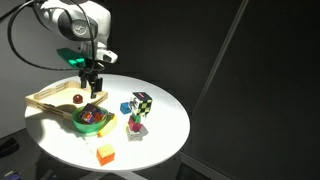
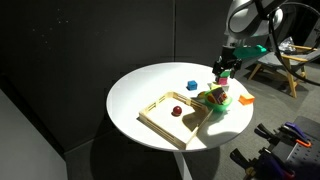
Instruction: Remove the block with a house image from the wooden tray and move it into the green bowl
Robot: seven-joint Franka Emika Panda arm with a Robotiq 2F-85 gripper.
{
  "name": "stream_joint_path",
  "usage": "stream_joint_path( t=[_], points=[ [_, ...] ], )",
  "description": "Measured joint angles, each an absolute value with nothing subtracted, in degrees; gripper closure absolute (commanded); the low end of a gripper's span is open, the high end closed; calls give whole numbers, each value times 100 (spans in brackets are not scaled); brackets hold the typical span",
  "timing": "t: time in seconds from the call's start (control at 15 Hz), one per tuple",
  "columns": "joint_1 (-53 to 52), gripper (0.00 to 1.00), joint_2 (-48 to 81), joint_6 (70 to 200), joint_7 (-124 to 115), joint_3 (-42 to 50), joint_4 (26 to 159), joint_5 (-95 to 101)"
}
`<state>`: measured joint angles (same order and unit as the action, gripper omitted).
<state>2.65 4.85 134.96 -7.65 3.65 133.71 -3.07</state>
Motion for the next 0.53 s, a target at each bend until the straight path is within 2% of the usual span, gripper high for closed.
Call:
stream_joint_path(
  t=[0.53],
  points=[
    [119,0,-7,13239,-615,198,13370,-306]
  ],
)
